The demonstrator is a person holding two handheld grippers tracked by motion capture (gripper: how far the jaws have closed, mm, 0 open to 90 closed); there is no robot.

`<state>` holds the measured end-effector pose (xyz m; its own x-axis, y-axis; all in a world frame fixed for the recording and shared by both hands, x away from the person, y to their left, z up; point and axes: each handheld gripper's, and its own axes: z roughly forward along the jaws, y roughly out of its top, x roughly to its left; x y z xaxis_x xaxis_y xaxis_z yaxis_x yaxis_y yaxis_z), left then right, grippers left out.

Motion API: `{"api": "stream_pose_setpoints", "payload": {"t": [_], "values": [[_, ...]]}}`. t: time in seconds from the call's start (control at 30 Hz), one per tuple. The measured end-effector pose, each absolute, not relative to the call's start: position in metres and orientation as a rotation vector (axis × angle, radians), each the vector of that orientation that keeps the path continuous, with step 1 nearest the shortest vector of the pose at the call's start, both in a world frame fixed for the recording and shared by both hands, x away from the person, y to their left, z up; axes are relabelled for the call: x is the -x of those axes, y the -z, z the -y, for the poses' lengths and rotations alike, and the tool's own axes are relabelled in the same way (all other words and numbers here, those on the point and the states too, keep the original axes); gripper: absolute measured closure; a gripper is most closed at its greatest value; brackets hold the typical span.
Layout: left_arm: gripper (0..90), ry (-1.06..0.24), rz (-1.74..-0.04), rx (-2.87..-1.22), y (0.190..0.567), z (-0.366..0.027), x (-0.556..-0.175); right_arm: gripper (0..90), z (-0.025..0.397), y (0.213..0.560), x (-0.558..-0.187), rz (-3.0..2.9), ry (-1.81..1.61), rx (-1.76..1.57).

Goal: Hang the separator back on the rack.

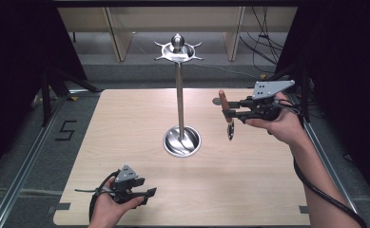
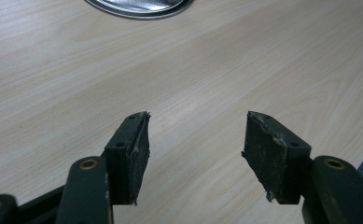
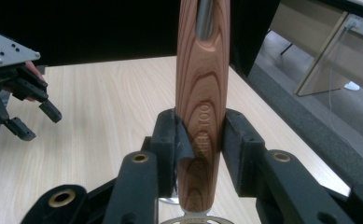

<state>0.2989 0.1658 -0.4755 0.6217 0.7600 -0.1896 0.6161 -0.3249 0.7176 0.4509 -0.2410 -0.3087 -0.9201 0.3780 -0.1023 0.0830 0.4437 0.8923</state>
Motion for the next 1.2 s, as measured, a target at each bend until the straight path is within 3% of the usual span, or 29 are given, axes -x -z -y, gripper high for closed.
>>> {"api": "stream_pose_setpoints", "payload": {"t": [1.2], "values": [[39.6,-0.227,-1.072,-2.052,0.476,-0.165,-0.299,68.5,0.234,0.278,-0.456,-2.343,-1.509,-0.39]]}}
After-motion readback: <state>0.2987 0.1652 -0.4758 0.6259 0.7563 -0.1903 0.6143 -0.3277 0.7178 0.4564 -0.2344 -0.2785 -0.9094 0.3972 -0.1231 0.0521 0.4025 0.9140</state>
